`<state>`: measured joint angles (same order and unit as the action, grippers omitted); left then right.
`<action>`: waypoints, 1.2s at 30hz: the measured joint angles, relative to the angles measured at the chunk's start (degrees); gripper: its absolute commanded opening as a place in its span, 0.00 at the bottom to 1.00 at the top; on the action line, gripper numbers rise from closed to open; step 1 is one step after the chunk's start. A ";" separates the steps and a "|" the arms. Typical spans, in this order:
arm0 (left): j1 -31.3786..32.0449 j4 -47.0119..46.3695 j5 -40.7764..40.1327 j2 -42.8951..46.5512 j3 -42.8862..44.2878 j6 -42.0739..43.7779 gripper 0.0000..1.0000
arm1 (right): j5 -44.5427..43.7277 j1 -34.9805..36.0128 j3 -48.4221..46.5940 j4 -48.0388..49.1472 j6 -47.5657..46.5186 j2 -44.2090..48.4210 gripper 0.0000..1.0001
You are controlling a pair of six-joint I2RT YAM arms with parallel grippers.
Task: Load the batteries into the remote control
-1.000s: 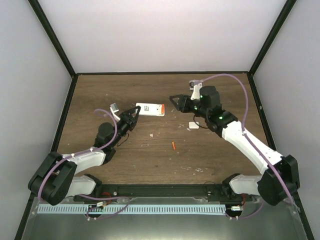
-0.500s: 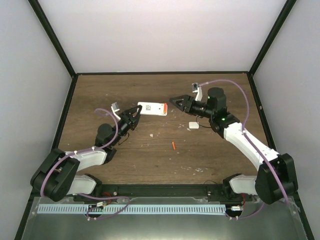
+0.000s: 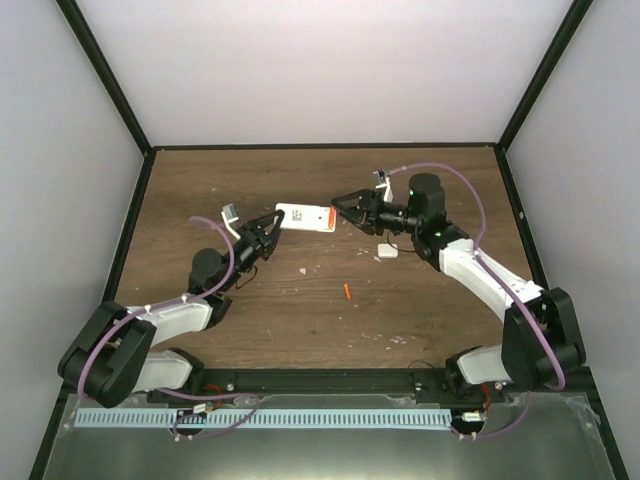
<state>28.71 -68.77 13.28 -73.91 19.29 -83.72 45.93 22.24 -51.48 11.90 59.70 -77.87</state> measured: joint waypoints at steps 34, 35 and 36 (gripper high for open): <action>0.02 -6.23 1.38 -3.06 0.00 0.74 0.00 | 7.32 -0.39 0.98 10.62 10.21 -2.38 0.32; 0.00 -6.40 1.38 -3.06 0.00 0.87 0.00 | 7.45 -0.42 0.98 10.82 10.36 -2.43 0.31; 0.00 -6.58 1.38 -3.06 0.00 1.07 0.00 | 7.52 -0.42 0.98 10.99 10.54 -2.45 0.31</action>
<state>28.71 -75.35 14.66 -76.97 19.29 -82.65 53.45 21.82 -50.50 22.90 70.24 -80.31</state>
